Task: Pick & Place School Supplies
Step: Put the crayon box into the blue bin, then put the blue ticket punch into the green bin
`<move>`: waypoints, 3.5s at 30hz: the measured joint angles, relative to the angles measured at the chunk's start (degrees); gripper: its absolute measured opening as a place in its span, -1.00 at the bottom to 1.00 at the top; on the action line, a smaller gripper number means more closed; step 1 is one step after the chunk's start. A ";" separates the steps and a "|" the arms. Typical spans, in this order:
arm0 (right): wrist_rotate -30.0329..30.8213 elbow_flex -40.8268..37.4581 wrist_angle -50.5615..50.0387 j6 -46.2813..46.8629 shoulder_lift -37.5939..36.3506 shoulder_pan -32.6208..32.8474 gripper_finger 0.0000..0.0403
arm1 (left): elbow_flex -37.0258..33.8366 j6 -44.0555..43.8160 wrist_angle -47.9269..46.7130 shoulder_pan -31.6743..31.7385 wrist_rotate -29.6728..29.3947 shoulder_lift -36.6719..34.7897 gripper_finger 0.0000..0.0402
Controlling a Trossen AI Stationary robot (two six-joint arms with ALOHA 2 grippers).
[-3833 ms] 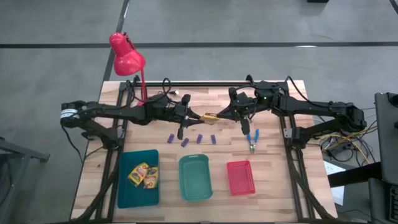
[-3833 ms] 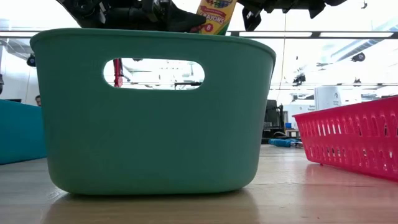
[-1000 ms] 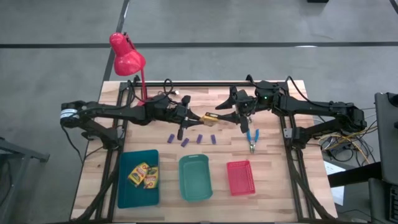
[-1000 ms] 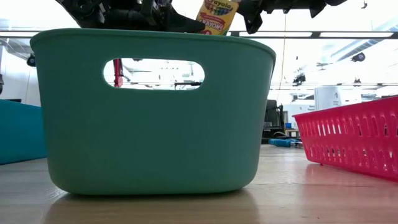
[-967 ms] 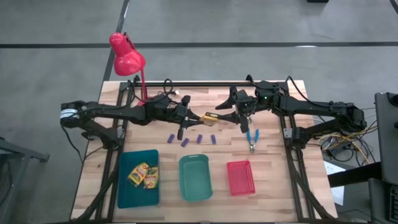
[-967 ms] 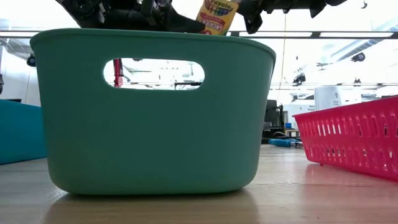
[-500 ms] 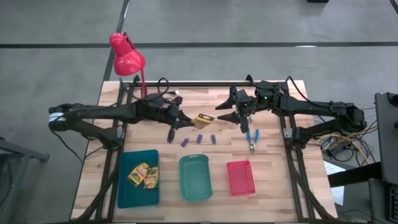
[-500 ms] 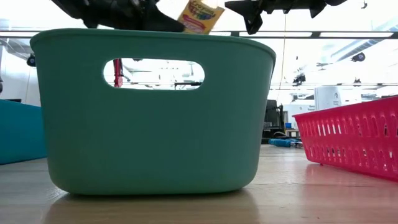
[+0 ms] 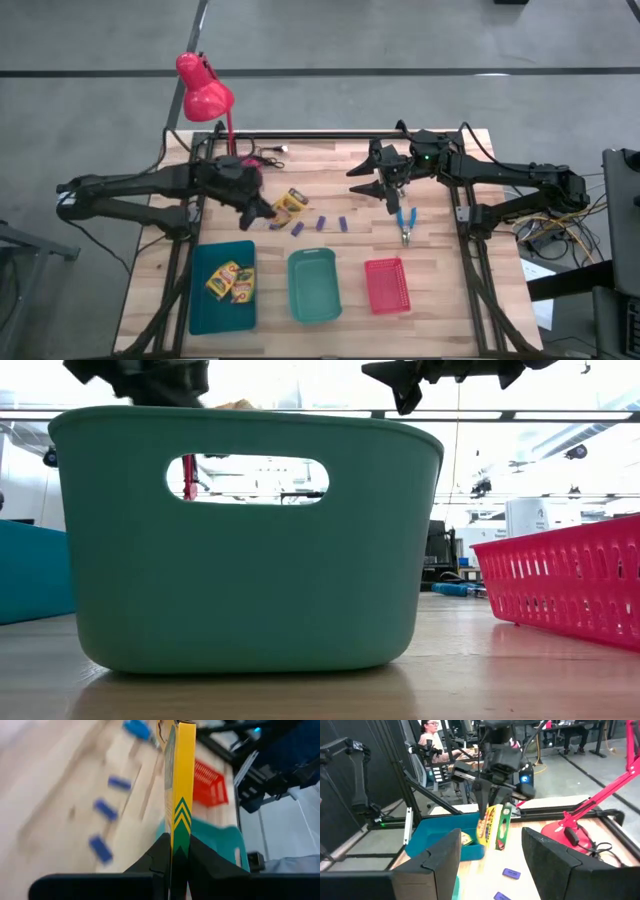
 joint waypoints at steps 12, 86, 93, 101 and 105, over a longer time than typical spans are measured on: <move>4.45 -0.02 -2.84 -2.66 0.03 0.00 0.02 | 0.13 -23.92 -23.47 -8.68 4.53 -2.10 -0.80; 6.21 -1.84 -4.37 -2.21 0.11 0.00 0.02 | -0.28 -39.07 -34.44 -28.77 15.65 9.99 -0.39; 6.21 -1.84 -4.37 -2.21 0.11 0.00 0.02 | -0.28 -34.21 -18.72 -28.70 9.10 9.99 -0.39; 6.20 -1.85 -4.35 -0.71 0.11 0.00 0.02 | -0.28 -23.75 -0.42 -27.28 3.97 9.87 -0.39; 6.13 -1.84 -4.44 4.51 0.11 -0.01 0.02 | 0.01 -16.13 3.04 -25.98 -6.35 9.73 -0.39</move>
